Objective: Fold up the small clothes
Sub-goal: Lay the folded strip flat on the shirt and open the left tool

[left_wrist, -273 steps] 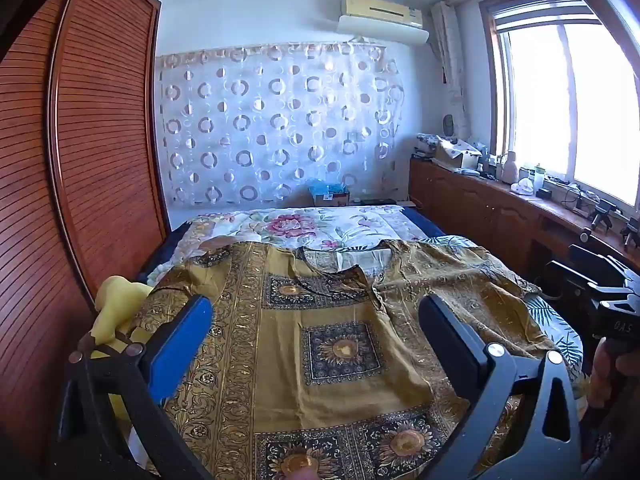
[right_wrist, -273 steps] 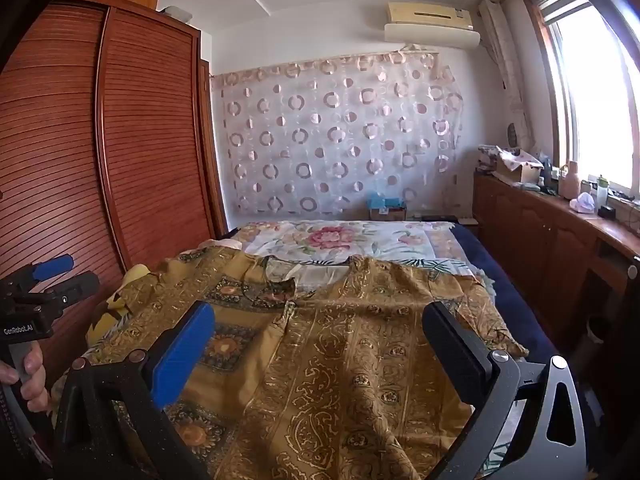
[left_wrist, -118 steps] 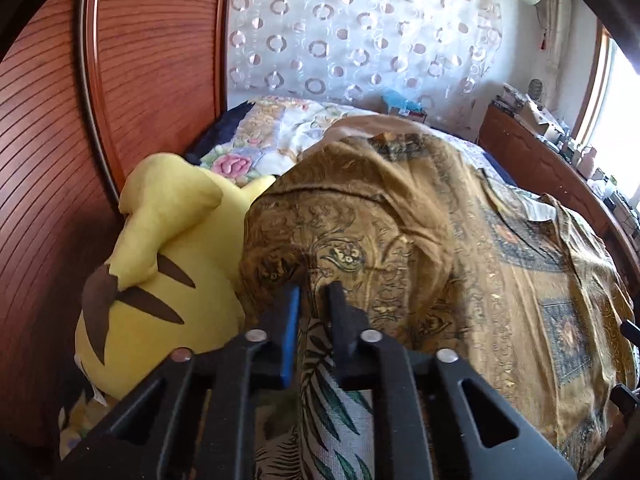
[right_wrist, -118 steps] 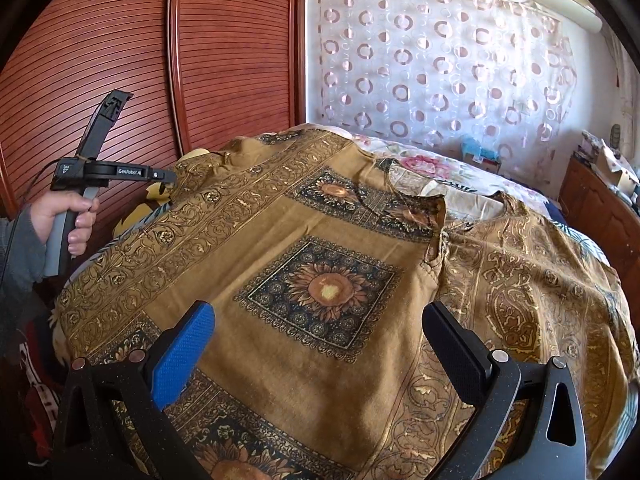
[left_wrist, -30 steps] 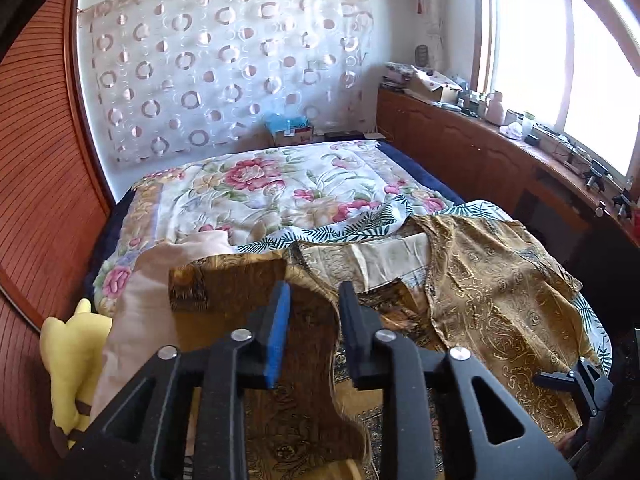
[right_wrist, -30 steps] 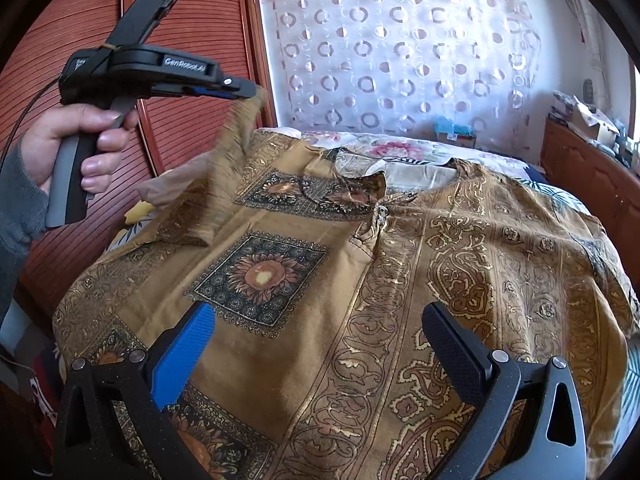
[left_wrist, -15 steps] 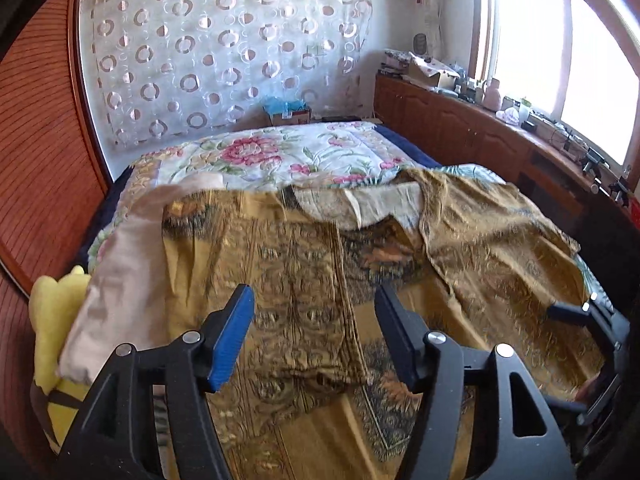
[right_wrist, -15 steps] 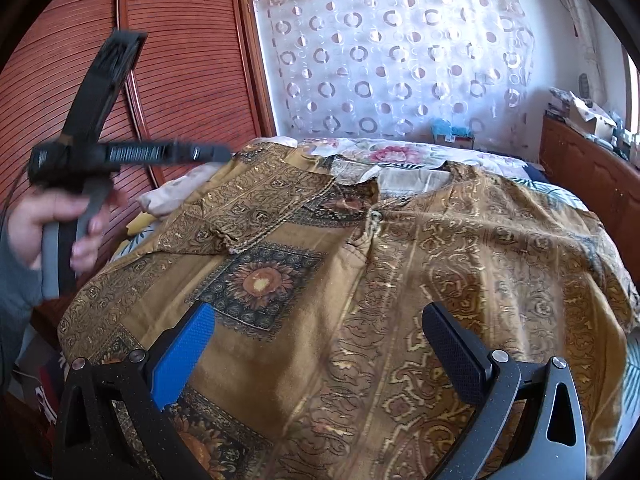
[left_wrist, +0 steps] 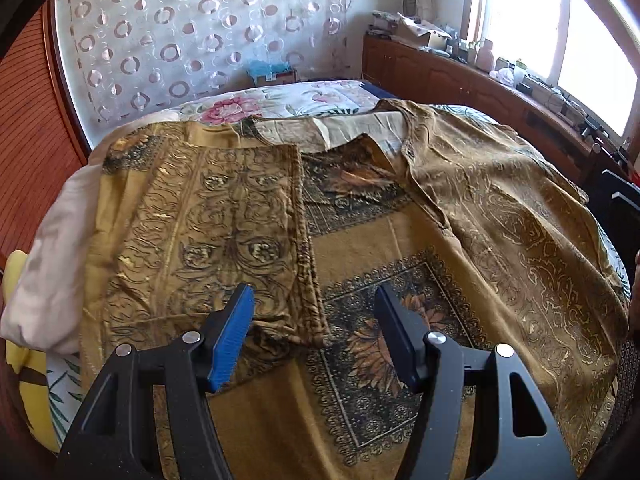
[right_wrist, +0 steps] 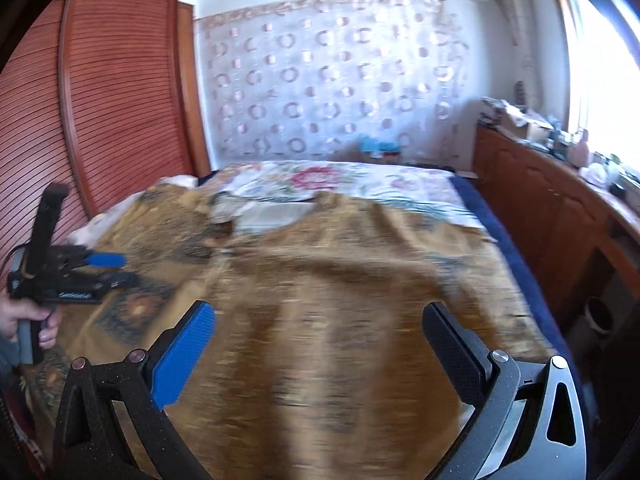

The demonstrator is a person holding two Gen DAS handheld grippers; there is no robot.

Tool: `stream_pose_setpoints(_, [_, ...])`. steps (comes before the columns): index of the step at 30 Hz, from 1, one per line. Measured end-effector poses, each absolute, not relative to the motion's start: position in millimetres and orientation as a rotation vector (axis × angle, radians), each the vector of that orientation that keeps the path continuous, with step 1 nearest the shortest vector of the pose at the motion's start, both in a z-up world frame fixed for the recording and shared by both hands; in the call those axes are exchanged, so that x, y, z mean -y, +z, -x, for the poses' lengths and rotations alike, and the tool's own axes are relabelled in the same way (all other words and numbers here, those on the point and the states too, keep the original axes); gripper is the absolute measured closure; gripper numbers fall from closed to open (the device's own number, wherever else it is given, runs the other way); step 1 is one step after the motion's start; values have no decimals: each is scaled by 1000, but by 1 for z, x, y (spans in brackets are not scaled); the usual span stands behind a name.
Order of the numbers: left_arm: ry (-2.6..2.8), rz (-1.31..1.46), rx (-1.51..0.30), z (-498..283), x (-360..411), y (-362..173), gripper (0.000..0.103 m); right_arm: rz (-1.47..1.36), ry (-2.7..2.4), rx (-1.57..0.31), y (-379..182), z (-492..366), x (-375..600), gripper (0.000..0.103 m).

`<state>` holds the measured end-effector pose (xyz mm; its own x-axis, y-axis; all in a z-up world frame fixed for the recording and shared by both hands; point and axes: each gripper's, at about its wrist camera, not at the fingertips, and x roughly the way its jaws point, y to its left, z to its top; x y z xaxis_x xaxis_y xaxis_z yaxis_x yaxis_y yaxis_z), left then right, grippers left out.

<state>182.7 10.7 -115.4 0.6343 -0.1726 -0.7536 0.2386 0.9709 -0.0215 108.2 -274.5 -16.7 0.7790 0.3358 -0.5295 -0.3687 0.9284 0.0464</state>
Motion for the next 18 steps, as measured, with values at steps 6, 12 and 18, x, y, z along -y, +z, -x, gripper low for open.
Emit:
stream_pose_setpoints(6, [-234,-84,-873,-183,2,-124,39,111,219,-552,-20,-118,322,2])
stream_pose_setpoints(12, [-221,-106,-881,-187,10,-125,35,125,182,-582,-20,-132,357,3])
stream_pose_setpoints(18, [-242,-121,-893,-187,14,-127,21,120,171,-662,-16,-167,371,11])
